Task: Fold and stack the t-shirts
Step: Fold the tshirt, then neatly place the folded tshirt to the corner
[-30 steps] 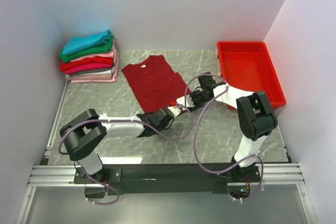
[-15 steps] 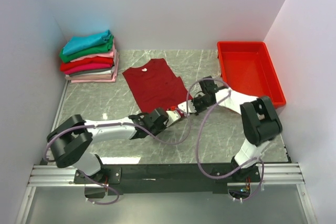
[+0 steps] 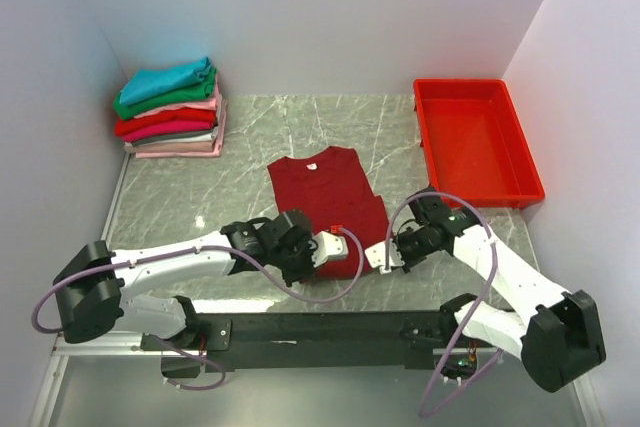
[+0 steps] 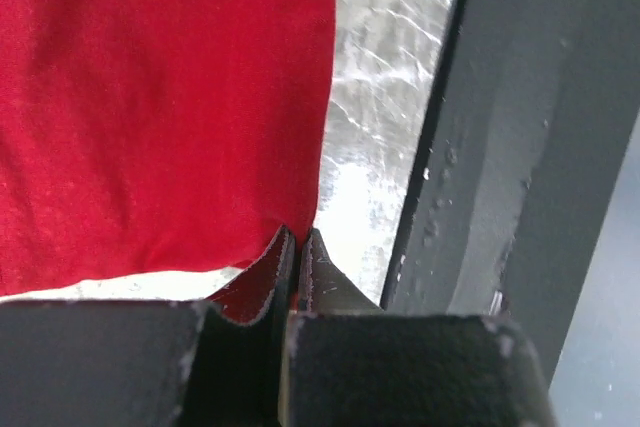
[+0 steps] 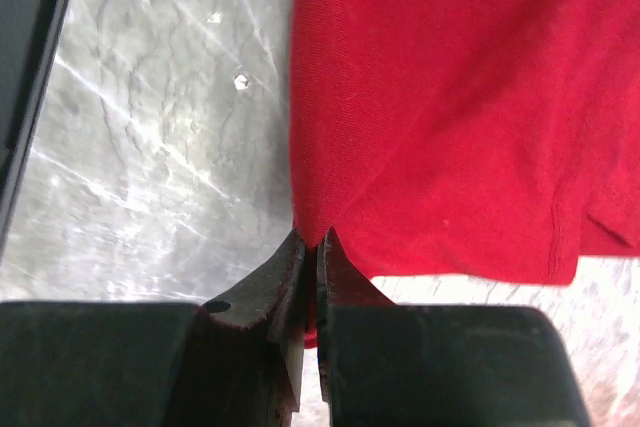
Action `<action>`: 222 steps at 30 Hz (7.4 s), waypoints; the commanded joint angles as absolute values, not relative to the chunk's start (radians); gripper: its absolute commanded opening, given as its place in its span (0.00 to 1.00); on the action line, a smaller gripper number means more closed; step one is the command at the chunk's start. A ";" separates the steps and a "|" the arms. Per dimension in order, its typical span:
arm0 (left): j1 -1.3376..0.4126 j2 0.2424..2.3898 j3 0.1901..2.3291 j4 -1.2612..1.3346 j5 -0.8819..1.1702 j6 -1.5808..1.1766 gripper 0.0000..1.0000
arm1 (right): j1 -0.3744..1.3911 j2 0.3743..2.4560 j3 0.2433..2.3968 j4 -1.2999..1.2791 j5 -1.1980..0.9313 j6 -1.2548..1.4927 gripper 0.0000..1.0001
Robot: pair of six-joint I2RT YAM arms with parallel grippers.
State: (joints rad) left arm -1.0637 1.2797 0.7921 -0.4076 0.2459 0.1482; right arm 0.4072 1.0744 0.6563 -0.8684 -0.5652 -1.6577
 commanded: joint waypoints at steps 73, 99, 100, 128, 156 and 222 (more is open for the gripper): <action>-0.311 1.558 0.966 -0.075 0.192 -0.715 0.99 | 0.276 1.442 1.214 -0.512 -0.735 -0.488 0.66; -0.290 2.207 1.440 -0.183 0.198 -0.670 0.00 | 0.169 1.226 1.039 -0.514 -0.842 -0.469 0.65; -0.291 2.209 1.454 -0.178 0.196 -0.655 0.00 | 0.163 1.220 1.037 -0.515 -0.845 -0.469 0.64; -0.529 1.826 1.509 -0.304 -0.790 -0.074 0.00 | 0.049 1.200 1.025 -0.515 -0.900 -0.477 0.64; -0.433 1.904 1.962 -0.155 -0.948 0.390 0.00 | 0.035 1.178 1.017 -0.526 -0.926 -0.499 0.64; -0.066 2.302 2.438 0.377 -0.729 0.509 0.00 | 0.034 1.296 1.035 -0.568 -0.945 -0.502 0.64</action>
